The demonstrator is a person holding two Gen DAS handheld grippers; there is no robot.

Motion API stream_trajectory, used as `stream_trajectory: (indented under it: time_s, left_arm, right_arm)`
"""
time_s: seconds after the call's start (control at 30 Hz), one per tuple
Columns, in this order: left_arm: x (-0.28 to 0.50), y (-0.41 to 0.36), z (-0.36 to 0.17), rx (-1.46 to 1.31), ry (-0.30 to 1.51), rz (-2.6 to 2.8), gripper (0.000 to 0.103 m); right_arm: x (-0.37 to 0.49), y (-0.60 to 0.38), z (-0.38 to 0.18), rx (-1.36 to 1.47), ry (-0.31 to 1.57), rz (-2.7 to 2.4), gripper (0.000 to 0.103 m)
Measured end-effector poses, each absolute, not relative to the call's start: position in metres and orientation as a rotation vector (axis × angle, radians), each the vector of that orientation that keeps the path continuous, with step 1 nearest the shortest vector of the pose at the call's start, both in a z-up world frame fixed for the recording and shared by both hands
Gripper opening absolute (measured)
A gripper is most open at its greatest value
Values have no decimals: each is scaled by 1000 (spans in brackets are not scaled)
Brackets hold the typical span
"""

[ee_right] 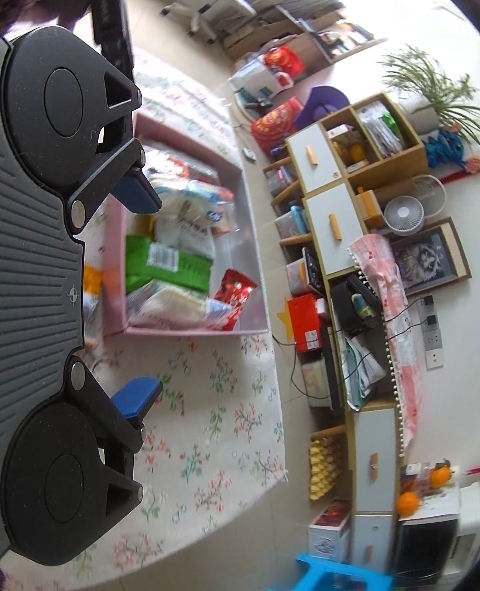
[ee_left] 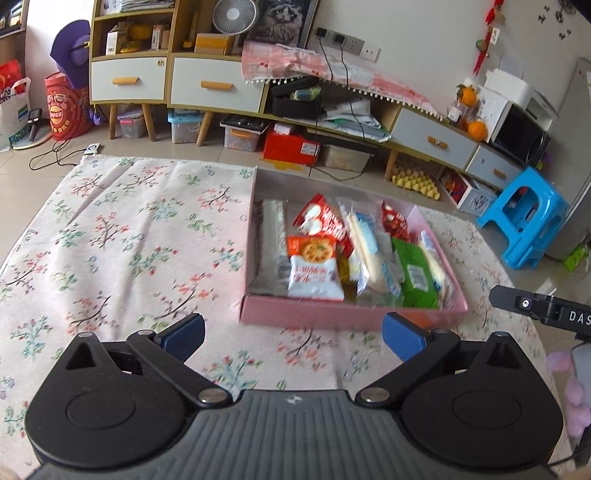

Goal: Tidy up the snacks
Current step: 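Move both open tools toward the gold bar and orange-white packet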

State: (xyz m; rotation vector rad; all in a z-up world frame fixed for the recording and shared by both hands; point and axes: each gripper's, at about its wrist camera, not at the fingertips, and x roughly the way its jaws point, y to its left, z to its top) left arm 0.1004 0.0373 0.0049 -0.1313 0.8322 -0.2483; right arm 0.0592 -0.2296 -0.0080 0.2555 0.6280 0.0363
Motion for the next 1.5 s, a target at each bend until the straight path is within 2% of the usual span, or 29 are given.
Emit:
stream_trajectory:
  time_s: [0.43,0.87,0.97,1.13,1.5]
  left_arm:
    - [49,67,-24,-6,884,-265,102]
    - [17,109,-51,18,906,-258,102]
    - [10,114,-58,34,907,-269,102]
    - [-2,107,-65,144,832,-307,103]
    - [4,91,-68,156,770,-385,103]
  right_arm:
    - [29,-214,-52,47,732,52,99]
    - [26,-184,-89,4,843,55,99]
    - [26,-181,-92,8,815,39,103]
    - [30,-178,-94,24,777,24,103]
    - [50,-176,-97,41,692,-3,103]
